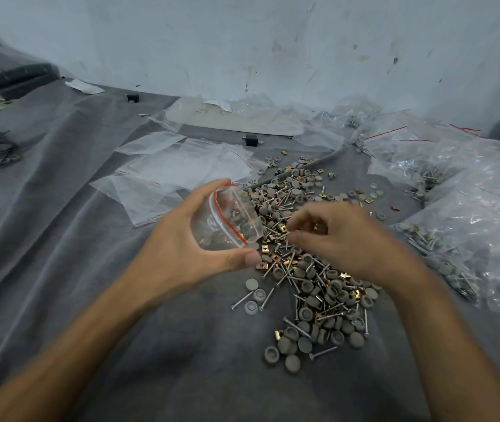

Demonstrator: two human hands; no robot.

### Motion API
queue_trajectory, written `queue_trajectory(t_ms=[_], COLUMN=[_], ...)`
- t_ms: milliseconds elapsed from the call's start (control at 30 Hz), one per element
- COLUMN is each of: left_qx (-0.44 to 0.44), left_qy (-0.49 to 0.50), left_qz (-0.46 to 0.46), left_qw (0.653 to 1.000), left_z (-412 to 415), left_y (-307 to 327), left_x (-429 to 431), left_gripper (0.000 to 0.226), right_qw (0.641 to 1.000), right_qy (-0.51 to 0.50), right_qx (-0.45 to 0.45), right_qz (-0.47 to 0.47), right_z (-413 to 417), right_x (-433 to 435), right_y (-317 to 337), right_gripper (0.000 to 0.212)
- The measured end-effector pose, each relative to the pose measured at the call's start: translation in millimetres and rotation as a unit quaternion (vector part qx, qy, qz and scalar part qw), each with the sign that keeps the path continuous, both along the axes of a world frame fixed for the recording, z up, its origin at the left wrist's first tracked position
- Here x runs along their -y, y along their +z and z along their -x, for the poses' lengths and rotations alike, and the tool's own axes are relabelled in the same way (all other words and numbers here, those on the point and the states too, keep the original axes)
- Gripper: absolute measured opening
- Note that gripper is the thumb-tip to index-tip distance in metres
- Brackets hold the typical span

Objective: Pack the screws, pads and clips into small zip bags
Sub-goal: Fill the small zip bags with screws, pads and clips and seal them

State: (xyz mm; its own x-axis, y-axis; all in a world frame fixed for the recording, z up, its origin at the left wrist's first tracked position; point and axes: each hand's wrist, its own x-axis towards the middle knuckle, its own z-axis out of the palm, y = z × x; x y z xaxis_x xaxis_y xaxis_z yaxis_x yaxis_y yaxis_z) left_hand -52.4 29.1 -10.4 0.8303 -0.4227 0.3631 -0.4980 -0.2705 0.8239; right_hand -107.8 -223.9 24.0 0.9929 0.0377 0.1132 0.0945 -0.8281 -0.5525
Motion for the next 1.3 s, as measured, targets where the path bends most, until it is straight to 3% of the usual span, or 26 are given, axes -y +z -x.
queue_trajectory(t_ms=[100,233,500,800,1067,1300], left_qx=[-0.003,0.001,-0.001,-0.004,0.000,-0.001], left_qy=[-0.001,-0.005,-0.006,-0.005,-0.010,-0.006], left_qz=[0.004,0.004,0.002,-0.003,-0.005,-0.005], left_qw=[1.000,1.000,1.000,1.000,1.000,1.000], left_z=[-0.9,-1.4,-1.2,-1.0,-0.9,-1.5], left_y=[-0.4,-2.3,-1.0,-0.8,-1.2,0.1], left_x=[-0.3,0.3,-1.5,-2.0,-1.6,-3.0], left_gripper=[0.106,0.106,0.106,0.107,0.108,0.106], right_qw=[0.980,0.964,0.966,0.969,0.971,0.961], right_qy=[0.017,0.007,-0.013,-0.001,0.013,0.002], right_qx=[-0.132,-0.177,-0.141,-0.096,-0.052,-0.084], right_qz=[0.151,0.198,0.218,0.228,0.231,0.262], right_z=[0.8,2.0,-0.5,-0.7,-3.0,5.1], right_x=[-1.9,-10.1,-6.1,-12.5,-16.6,-21.3], right_y=[-8.9,-17.3,-21.8,-27.7,-32.7,-32.5], right_gripper=[0.034,0.059,0.030,0.016,0.016,0.047])
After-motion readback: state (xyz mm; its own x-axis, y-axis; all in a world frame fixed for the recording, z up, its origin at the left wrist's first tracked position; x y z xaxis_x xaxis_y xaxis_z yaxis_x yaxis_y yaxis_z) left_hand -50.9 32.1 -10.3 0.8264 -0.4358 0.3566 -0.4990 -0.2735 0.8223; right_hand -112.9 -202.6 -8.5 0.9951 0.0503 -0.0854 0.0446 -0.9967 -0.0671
